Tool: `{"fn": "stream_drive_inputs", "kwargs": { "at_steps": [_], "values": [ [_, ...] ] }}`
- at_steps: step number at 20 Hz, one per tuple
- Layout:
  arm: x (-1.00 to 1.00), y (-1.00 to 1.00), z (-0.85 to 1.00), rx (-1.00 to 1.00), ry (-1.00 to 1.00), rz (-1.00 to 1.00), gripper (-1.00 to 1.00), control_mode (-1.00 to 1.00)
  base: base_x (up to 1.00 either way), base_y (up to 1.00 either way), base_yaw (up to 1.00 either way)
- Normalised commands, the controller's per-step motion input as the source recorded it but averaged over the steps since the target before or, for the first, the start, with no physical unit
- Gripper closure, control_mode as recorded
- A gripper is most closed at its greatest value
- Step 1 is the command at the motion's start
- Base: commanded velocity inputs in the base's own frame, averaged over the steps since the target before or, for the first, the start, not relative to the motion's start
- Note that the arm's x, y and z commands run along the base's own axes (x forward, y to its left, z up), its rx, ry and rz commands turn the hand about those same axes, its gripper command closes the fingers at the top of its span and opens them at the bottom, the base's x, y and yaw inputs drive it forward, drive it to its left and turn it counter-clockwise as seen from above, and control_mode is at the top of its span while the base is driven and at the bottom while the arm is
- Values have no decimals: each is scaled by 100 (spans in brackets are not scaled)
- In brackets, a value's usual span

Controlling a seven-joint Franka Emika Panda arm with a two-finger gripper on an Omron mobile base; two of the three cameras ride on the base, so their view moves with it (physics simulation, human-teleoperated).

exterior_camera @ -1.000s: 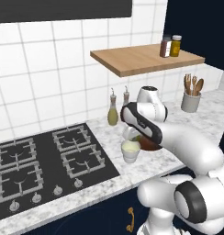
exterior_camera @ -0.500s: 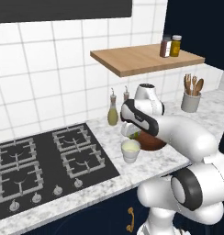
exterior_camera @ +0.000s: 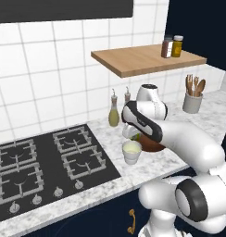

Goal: Grab a lemon wedge from the fridge and one ice cube from the ice bowl, and put them in the glass of lemonade.

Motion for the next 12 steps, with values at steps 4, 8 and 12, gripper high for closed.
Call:
{"fn": "stream_drive_inputs", "kwargs": {
  "at_steps": [4,8,12],
  "values": [
    [1,1,-2,0,-15,0,100,-100,0,0,0],
    [0,0,-12,0,0,0,100,-100,0,0,0],
    [0,0,-9,0,0,0,100,-100,0,0,0]
  ]
}}
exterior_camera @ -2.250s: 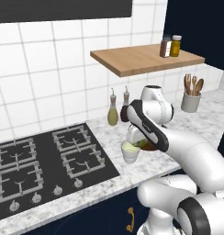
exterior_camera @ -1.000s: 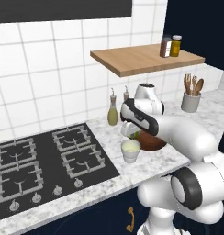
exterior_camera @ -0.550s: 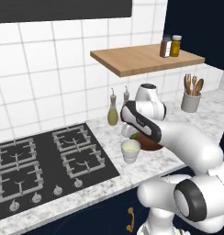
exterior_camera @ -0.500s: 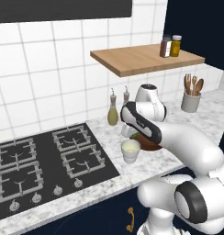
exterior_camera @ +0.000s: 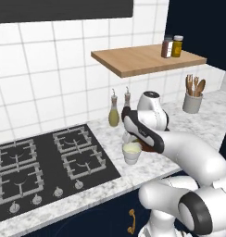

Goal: Grab a lemon wedge from the fridge and one ice cube from the ice bowl, and put them in the glass of lemonade.

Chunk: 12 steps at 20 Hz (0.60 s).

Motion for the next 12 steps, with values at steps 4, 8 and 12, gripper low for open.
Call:
{"fn": "stream_drive_inputs", "kwargs": {
  "at_steps": [4,8,12],
  "values": [
    [0,0,0,0,0,0,-100,-100,0,0,0],
    [0,0,0,0,0,0,-100,-100,0,0,0],
    [0,0,0,0,0,0,-100,-100,0,0,0]
  ]
}}
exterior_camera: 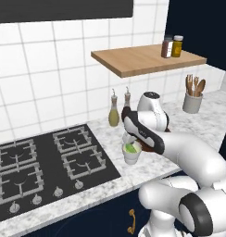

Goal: Grab a lemon wedge from the fridge and one ice cube from the ice bowl, and put them in the glass of lemonade.

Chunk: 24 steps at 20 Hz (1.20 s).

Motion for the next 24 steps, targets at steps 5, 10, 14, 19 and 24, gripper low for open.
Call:
{"fn": "stream_drive_inputs", "kwargs": {
  "at_steps": [5,10,14,19,24],
  "values": [
    [0,0,0,0,0,0,-100,-100,0,0,0],
    [-2,0,14,4,-8,0,-100,-100,0,0,0],
    [-3,-1,29,13,-15,0,-100,-100,0,0,0],
    [-30,-19,38,22,-29,-1,-100,-100,0,0,0],
    [-34,-30,37,21,-8,-18,-100,-100,0,0,0]
  ]
}}
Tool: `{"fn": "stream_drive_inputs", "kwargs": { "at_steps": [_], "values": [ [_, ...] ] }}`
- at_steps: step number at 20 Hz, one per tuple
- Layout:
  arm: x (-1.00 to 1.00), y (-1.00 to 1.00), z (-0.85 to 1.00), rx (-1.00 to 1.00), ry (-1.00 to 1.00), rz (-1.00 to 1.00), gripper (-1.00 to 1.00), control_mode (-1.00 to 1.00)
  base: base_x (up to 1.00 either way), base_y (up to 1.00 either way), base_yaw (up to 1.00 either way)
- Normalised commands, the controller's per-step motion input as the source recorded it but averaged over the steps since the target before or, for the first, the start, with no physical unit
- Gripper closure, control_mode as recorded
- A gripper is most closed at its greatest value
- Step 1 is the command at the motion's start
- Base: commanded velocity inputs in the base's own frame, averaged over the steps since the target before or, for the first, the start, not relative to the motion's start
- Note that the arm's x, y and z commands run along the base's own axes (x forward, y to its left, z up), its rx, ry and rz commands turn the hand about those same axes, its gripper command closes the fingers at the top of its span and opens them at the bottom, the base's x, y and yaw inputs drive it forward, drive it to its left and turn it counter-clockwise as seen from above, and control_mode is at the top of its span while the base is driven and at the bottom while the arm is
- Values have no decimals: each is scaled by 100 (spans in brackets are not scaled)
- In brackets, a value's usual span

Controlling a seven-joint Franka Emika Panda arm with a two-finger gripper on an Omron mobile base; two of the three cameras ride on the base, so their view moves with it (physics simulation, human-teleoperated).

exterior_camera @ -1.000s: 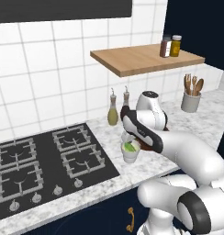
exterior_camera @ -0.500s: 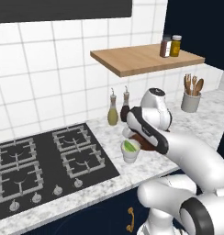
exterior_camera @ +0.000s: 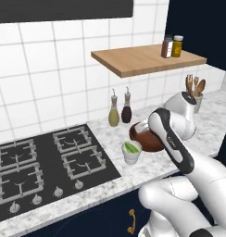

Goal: Grab a lemon wedge from the fridge and one ice cube from the ice bowl, and put them in the glass of lemonade.

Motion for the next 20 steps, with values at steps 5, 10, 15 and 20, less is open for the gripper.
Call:
{"fn": "stream_drive_inputs", "kwargs": {
  "at_steps": [5,10,15,20],
  "values": [
    [-34,-8,77,9,27,-23,-100,-100,0,0,0],
    [-1,0,96,1,43,-24,-100,-100,0,0,0],
    [-20,-4,35,0,34,-47,-100,-100,0,0,0],
    [-76,-5,-36,0,0,-29,-100,-100,0,0,0]
  ]
}}
